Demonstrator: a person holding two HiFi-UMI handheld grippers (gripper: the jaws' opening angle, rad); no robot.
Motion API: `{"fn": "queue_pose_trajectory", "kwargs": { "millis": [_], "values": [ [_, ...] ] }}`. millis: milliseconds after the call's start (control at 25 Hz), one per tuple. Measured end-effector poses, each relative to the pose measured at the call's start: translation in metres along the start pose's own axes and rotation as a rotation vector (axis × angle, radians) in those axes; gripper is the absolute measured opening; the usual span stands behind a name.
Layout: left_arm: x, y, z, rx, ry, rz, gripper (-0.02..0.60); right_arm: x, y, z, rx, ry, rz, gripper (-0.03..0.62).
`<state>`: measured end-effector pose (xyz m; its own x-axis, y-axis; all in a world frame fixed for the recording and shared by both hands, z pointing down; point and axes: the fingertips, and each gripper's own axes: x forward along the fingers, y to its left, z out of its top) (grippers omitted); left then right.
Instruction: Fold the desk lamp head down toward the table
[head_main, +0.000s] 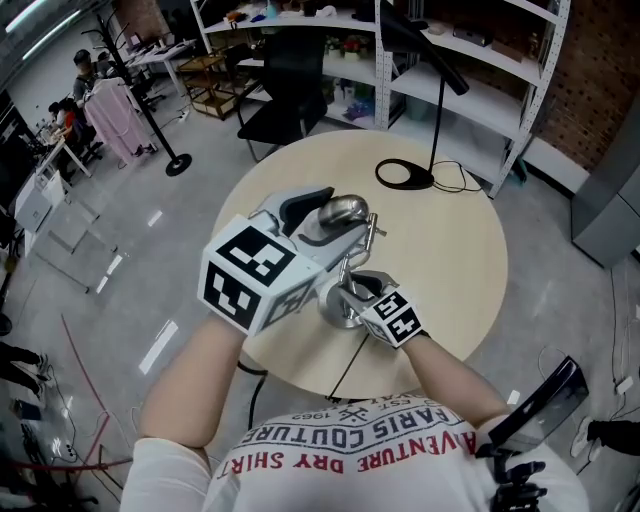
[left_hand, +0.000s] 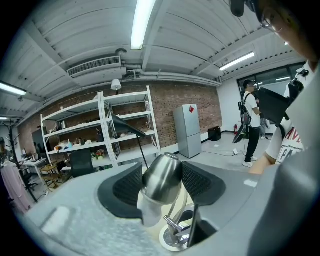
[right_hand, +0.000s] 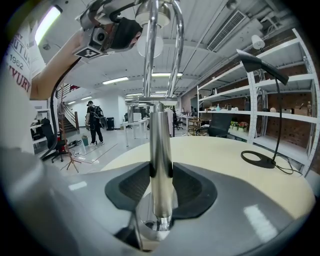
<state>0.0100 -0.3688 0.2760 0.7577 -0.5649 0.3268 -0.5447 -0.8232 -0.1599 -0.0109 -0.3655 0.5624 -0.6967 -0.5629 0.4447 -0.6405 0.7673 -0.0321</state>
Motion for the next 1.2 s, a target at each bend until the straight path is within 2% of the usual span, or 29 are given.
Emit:
{"fn": "queue_pose_trajectory", "kwargs": {
  "millis": [320, 680, 840, 1200],
  "values": [
    [-0.004, 0.005, -0.001, -0.037, -0.002, -0.019, 0.249, 0.0, -0.001, 0.002, -0.029, 0.007, -0.001, 0.137],
    [-0.017, 0.02, -0.011, -0.117, -0.039, -0.021, 0.244, -0.004, -0.001, -0.002, -0.037, 0.018, 0.003, 0.137],
    [-0.027, 0.033, -0.02, -0.169, -0.061, -0.009, 0.235, -0.005, -0.002, -0.004, -0.036, 0.02, 0.006, 0.138],
    [-0.033, 0.061, -0.045, -0.233, -0.081, 0.029, 0.225, -0.004, -0.01, -0.005, -0.038, 0.02, 0.015, 0.138]
  ]
}}
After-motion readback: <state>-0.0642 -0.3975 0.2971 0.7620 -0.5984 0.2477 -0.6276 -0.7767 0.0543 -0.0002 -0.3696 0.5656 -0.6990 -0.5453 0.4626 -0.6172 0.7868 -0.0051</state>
